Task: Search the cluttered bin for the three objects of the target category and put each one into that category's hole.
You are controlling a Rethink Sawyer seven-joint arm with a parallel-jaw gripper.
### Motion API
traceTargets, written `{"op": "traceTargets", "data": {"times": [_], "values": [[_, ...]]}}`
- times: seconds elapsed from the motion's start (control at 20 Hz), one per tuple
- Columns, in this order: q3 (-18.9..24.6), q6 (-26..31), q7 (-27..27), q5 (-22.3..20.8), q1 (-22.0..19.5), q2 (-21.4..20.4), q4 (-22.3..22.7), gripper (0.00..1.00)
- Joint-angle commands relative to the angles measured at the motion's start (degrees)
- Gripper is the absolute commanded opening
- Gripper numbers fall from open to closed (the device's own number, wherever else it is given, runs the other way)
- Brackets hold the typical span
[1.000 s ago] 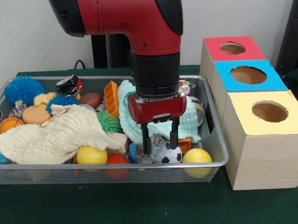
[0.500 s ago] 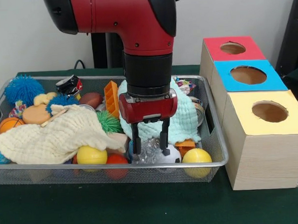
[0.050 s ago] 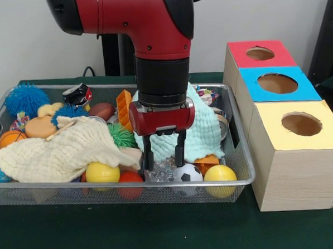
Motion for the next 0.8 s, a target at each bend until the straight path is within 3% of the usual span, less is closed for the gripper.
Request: {"op": "traceTargets", "data": {"times": [0.05,0.5,0.8], "values": [[0.16,2.34,3.95,0.57,-0.80,2.13,0.82,1.00],[-1.25,2.10,4.60,-0.24,0.25,5.36,0.26,1.00],[-4.52,3.99,6.27,-0.38,2.44,6.65,-1.39,1.00]]}}
